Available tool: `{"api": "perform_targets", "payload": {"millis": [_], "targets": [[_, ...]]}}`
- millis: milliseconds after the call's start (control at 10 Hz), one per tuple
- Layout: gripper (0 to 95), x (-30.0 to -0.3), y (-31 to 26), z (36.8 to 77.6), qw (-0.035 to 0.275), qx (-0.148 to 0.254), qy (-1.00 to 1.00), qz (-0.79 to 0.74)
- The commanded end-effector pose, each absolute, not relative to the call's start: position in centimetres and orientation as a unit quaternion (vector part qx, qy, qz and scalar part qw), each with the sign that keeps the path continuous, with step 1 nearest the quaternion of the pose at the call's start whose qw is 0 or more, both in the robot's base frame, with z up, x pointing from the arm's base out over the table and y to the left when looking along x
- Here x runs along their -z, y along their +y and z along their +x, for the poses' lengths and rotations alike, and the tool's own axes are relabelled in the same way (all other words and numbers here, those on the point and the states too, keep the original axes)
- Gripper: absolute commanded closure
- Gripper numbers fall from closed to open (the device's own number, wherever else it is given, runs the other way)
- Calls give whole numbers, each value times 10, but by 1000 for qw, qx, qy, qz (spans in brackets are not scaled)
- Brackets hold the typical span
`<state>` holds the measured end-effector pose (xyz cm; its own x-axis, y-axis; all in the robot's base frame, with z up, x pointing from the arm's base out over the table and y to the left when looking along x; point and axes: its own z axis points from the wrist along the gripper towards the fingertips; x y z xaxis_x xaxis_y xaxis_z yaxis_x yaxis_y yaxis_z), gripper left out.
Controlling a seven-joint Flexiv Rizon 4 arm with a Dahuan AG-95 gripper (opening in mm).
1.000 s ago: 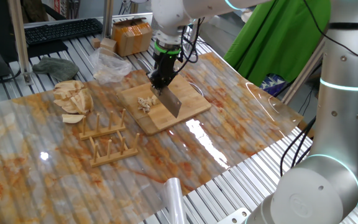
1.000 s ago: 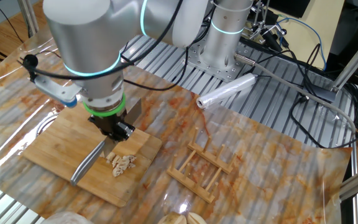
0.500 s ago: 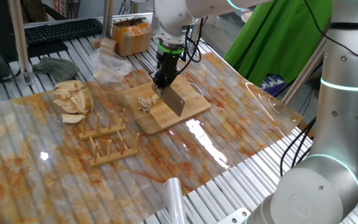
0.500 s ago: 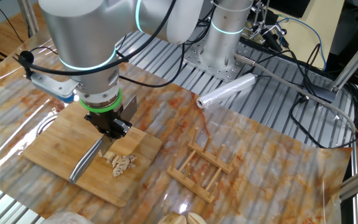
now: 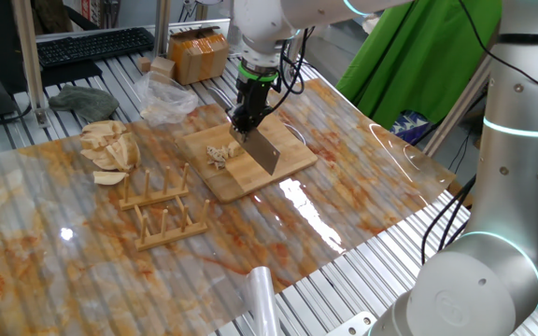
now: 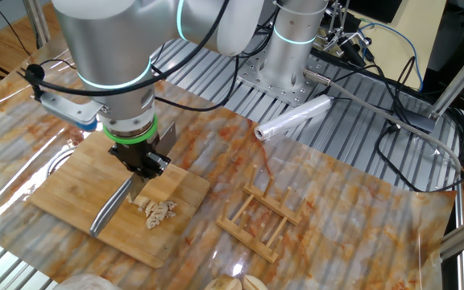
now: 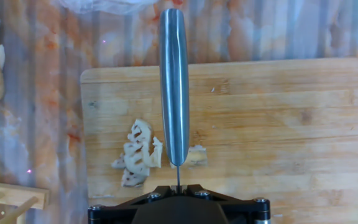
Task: Slice the lotus root
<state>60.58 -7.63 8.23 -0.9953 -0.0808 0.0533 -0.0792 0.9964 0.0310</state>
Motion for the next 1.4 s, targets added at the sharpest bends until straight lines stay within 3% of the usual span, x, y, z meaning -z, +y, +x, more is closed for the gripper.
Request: {"api": "perform_targets", "payload": {"millis": [100,600,1100,1400], "targets": [[950,-80,-76,607,27,14,-999,40],[950,-21,-71,615,8,20,-999,36],[950,-33,-67,615,21,31,-999,21],[950,-60,-65,612,38,27,-999,11]]}}
